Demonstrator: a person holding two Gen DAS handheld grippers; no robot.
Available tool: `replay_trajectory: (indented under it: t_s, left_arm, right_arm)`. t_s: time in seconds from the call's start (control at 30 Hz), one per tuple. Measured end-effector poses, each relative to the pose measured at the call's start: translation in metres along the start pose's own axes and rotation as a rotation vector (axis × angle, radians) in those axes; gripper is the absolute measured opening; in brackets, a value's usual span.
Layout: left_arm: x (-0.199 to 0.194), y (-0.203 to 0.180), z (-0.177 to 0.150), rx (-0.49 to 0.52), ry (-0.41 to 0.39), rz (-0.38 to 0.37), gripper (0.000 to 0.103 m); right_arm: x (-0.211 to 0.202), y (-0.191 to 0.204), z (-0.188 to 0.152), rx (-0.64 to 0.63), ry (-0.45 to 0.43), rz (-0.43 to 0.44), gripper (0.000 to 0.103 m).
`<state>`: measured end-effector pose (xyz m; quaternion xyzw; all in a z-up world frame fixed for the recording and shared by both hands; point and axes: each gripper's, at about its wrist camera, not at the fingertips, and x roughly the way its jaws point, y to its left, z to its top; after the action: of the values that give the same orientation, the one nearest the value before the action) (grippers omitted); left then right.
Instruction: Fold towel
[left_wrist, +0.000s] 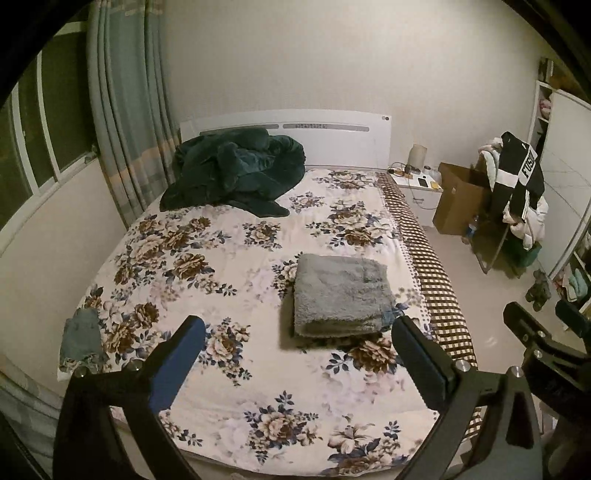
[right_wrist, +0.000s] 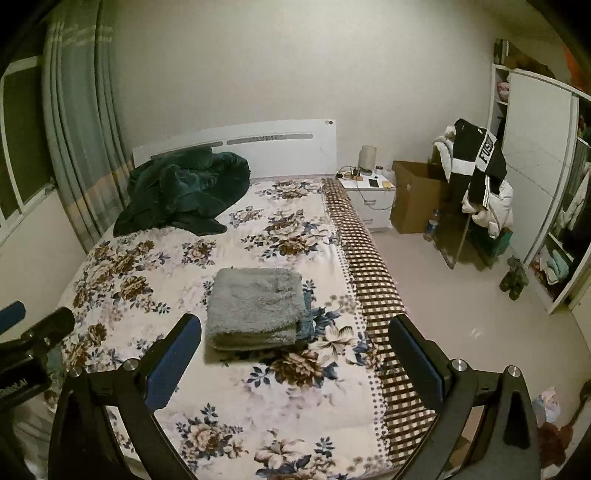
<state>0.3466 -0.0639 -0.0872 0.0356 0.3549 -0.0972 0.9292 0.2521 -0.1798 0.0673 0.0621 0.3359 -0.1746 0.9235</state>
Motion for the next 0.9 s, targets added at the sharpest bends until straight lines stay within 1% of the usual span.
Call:
replay_trajectory:
  t_s: [0.23, 0.47, 0.9]
  left_arm:
    - [-0.004, 0.004, -0.006, -0.002, 0.005, 0.017, 0.103]
    - [-0.010, 0.004, -0.013, -0.006, 0.016, 0.031, 0.103]
    - [-0.014, 0.003, -0.015, 0.000, 0.014, 0.041, 0.103]
  right_arm:
    - [0.003, 0.003, 0.002, 0.000, 0.008, 0.005, 0.103]
    - [-0.002, 0.004, -0.001, -0.012, 0.006, 0.017, 0.103]
    - [-0.002, 0.005, 0.000, -0.021, 0.006, 0.033, 0.103]
